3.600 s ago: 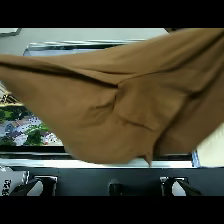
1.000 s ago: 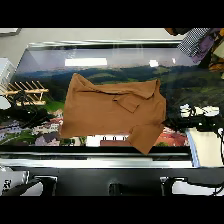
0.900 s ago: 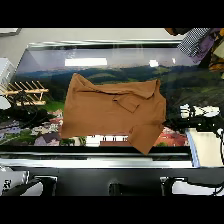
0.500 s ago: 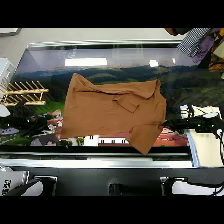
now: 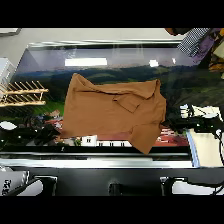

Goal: Fold the clothes and pants, and hang the long-sleeved shirts on hangers.

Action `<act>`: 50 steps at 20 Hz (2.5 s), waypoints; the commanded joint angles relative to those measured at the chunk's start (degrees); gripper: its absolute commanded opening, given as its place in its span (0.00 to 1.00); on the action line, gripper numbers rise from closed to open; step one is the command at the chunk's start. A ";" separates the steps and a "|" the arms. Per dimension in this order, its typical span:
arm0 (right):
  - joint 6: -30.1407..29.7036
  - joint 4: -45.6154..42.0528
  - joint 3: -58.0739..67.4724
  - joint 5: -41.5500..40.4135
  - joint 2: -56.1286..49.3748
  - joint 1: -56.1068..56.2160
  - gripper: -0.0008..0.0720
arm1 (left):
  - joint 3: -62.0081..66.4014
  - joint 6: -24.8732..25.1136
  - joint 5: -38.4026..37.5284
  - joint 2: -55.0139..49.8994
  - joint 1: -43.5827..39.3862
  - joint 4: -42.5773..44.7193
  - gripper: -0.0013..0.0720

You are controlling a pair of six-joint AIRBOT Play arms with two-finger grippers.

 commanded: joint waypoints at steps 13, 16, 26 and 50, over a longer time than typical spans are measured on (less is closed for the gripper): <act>0.39 1.70 0.07 1.66 0.09 0.02 0.05 | -1.07 3.85 4.02 -6.12 -3.10 -4.31 0.32; 0.31 2.10 0.07 2.14 0.81 0.02 0.05 | -0.98 3.91 4.20 -5.99 -3.15 -5.27 0.04; -4.50 12.15 15.72 4.55 15.21 0.02 0.04 | 26.82 1.84 3.69 -0.68 -8.13 -8.74 0.04; 27.54 -6.01 49.03 -1.38 49.33 0.00 0.04 | 64.00 -20.68 -8.61 29.05 -8.09 31.43 0.04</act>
